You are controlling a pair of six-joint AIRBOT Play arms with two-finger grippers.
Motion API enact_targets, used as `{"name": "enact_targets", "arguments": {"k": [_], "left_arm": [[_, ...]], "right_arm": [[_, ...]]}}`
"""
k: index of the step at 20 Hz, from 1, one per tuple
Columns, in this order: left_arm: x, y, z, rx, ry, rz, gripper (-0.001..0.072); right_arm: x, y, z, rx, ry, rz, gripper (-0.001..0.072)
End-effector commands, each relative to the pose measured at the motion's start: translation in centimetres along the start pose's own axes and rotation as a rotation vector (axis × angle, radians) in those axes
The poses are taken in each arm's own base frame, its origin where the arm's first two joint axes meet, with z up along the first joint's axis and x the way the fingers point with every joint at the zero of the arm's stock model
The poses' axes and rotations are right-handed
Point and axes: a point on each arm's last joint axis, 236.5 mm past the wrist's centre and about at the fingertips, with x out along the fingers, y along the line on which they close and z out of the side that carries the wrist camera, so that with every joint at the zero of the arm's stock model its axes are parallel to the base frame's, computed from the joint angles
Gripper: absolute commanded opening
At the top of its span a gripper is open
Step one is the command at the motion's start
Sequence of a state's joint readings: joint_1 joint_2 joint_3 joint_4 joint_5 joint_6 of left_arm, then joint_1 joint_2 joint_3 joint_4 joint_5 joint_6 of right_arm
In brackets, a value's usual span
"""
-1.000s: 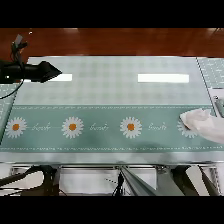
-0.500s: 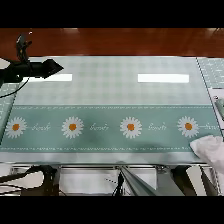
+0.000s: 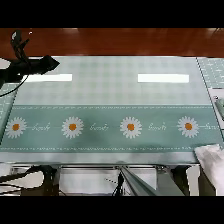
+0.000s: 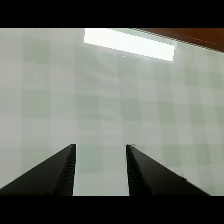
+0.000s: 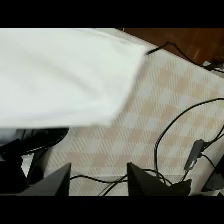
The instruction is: Fold the shirts.
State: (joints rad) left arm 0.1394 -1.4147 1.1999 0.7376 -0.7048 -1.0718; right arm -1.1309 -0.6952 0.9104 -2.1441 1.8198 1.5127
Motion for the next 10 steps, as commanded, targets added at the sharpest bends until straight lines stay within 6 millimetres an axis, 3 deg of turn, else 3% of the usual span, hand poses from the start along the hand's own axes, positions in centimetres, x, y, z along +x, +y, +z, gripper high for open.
{"name": "enact_targets", "arguments": {"k": [1,3,5,7,8,10], "left_arm": [[-0.1,-0.5,-0.6,0.015,0.028,-0.019,0.0522],[-0.4,-1.6,-1.7,0.023,0.082,-0.055,0.0553],[-1.2,-3.0,-2.8,0.085,0.148,-0.094,0.0513],[-2.2,-2.9,-3.6,0.199,0.201,-0.012,0.0456],[-2.8,-2.7,-3.8,0.258,0.222,0.054,0.0456],[-4.2,-3.0,-4.6,0.403,0.280,0.185,0.0456]], "right_arm": [[-0.2,1.1,1.7,-0.026,-0.081,0.049,0.0433],[-2.9,4.8,5.7,-0.053,-0.279,0.238,0.0432],[-9.3,11.5,9.3,-0.190,-0.546,0.561,0.0432],[-16.7,17.8,9.1,-0.351,-0.709,0.857,0.0430],[-18.5,20.2,8.1,-0.431,-0.718,0.925,0.0430],[-19.9,24.6,5.6,-0.628,-0.716,0.941,0.0430]]}}
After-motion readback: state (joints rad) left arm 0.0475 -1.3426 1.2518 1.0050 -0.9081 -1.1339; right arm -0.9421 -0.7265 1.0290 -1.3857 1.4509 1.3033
